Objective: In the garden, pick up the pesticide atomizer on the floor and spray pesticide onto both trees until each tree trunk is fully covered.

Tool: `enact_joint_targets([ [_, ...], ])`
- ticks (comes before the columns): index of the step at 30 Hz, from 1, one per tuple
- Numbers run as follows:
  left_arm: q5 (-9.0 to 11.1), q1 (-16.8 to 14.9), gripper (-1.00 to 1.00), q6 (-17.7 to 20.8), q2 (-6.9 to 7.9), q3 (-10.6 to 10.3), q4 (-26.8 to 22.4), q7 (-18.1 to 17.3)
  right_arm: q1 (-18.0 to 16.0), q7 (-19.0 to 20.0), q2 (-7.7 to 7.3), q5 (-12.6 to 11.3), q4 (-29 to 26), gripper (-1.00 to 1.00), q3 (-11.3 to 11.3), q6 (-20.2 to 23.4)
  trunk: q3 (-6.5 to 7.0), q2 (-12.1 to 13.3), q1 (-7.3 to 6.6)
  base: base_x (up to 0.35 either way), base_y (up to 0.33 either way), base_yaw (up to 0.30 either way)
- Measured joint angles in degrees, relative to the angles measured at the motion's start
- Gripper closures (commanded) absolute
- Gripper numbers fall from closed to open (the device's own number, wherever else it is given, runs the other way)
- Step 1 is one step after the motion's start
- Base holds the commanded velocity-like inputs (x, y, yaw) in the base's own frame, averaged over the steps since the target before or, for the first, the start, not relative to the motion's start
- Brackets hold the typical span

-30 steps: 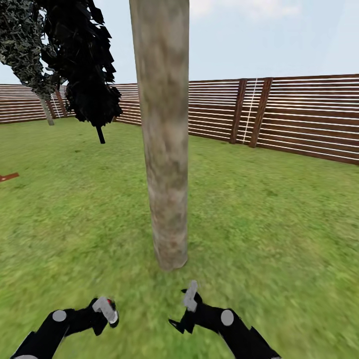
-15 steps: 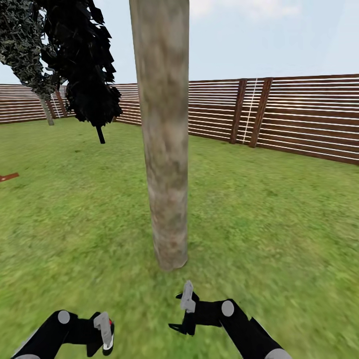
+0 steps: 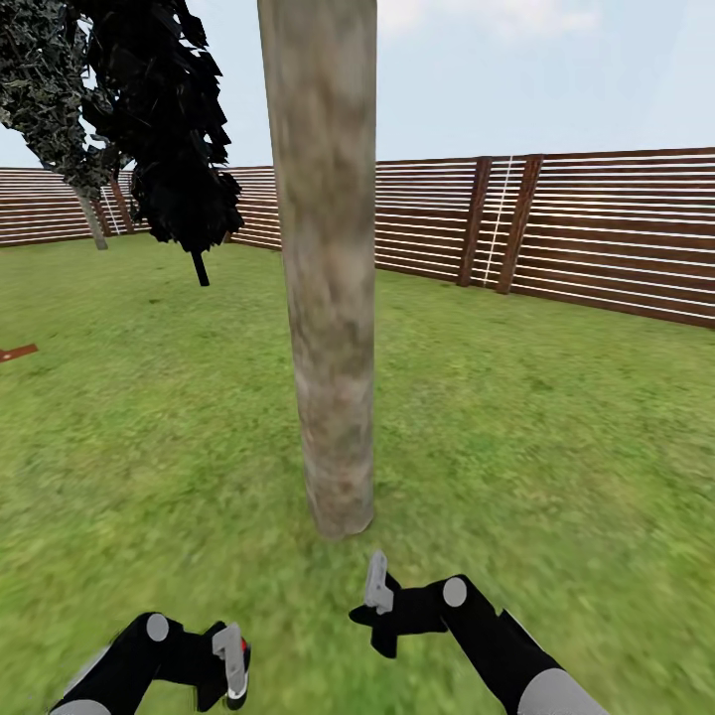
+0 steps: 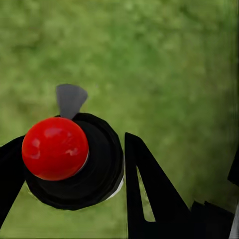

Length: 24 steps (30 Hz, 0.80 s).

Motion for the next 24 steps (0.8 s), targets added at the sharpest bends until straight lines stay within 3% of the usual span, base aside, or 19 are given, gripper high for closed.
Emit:
enact_joint_targets([
  [3,0.02,0.06,1.0,-0.38,-2.32,-1.07,0.04,0.23,-0.01,0.18,0.14,3.02,-0.1,1.0,-0.04,-0.07,0.0,0.0,0.0,0.0,0.0,0.0],
  [6,0.38,0.06,1.0,-0.35,-3.53,-3.62,-0.02,0.46,-0.06,0.18,0.42,4.1,-0.36,1.0,-0.08,-0.01,0.0,0.0,0.0,0.0,0.0,0.0],
  [11,0.77,0.06,1.0,-0.46,-5.19,-3.92,-0.34,0.57,-0.43,0.45,0.66,3.83,-0.34,1.0,-0.2,-0.07,0.0,0.0,0.0,0.0,0.0,0.0],
  [18,2.94,0.06,1.0,-0.61,-5.75,-3.95,-0.48,0.58,-0.45,0.44,0.71,3.87,-0.21,1.0,-0.26,-0.08,0.0,0.0,0.0,0.0,0.0,0.0],
  [24,3.12,0.06,1.0,-0.62,-7.89,-4.07,-0.47,0.58,-0.45,0.36,0.7,3.89,-0.08,1.0,-0.29,-0.08,0.0,0.0,0.0,0.0,0.0,0.0],
])
